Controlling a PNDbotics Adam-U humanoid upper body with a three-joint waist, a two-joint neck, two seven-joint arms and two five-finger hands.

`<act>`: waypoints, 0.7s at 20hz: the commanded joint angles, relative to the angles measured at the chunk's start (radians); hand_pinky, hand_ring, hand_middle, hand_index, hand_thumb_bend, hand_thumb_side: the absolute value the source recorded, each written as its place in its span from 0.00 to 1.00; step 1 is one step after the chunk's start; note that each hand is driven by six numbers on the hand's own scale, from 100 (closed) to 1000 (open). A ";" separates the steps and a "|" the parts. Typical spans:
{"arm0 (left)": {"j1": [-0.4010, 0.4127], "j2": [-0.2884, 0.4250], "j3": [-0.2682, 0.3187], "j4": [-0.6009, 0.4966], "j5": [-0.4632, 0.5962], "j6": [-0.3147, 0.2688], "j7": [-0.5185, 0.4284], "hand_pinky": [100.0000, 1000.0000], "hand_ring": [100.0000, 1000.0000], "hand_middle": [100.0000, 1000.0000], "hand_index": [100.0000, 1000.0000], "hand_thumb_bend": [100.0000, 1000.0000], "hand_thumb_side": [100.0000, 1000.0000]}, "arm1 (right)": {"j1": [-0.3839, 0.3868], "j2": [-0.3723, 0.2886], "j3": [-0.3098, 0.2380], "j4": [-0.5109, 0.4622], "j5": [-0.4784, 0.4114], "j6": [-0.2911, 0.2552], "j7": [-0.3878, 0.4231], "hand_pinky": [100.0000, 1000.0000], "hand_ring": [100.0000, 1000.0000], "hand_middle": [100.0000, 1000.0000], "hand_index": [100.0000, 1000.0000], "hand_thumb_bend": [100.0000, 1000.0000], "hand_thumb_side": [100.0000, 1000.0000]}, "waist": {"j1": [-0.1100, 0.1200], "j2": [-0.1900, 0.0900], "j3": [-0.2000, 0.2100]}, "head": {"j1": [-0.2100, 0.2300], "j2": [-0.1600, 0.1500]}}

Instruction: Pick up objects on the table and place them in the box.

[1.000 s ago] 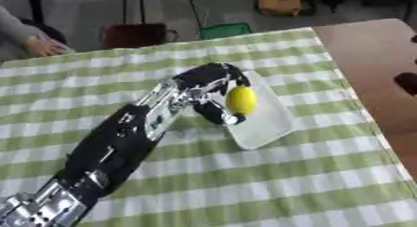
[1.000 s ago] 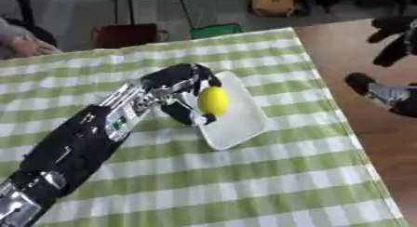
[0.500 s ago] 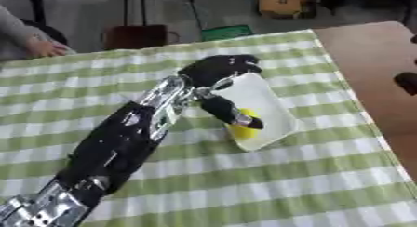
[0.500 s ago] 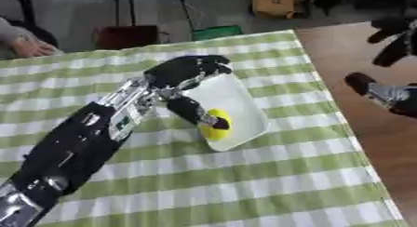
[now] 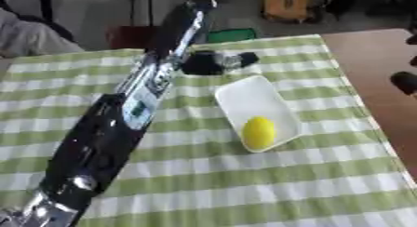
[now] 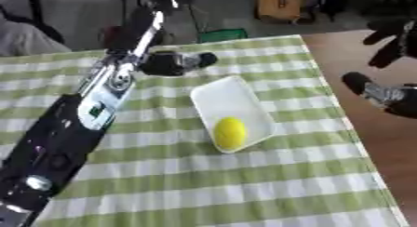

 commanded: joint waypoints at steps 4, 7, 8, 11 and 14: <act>0.240 0.173 0.189 -0.304 0.313 0.030 0.102 0.66 0.69 0.86 0.81 0.69 0.77 | 0.014 -0.027 -0.029 -0.013 -0.003 0.004 -0.020 0.50 0.50 0.63 0.84 0.49 0.38 | 0.000 -0.029 0.053 | -0.039 0.019; 0.406 0.155 0.242 -0.343 0.334 0.031 0.130 0.64 0.68 0.86 0.83 0.65 0.80 | 0.023 -0.029 -0.035 -0.015 -0.001 0.008 -0.025 0.49 0.50 0.63 0.84 0.49 0.38 | 0.006 -0.027 0.084 | -0.056 0.022; 0.442 0.140 0.254 -0.348 0.336 0.031 0.137 0.64 0.68 0.86 0.83 0.65 0.80 | 0.026 -0.029 -0.037 -0.016 -0.001 0.009 -0.026 0.49 0.50 0.63 0.84 0.49 0.38 | 0.007 -0.027 0.090 | -0.060 0.023; 0.494 0.086 0.285 -0.345 0.341 0.026 0.161 0.63 0.67 0.86 0.83 0.61 0.81 | 0.032 -0.027 -0.041 -0.016 -0.001 0.012 -0.031 0.49 0.50 0.63 0.84 0.49 0.38 | 0.007 -0.033 0.111 | -0.053 0.032; 0.495 0.041 0.299 -0.335 0.342 0.017 0.177 0.63 0.66 0.85 0.83 0.60 0.81 | 0.035 -0.025 -0.041 -0.016 -0.001 0.014 -0.034 0.49 0.50 0.63 0.84 0.50 0.38 | 0.012 -0.038 0.127 | -0.036 0.042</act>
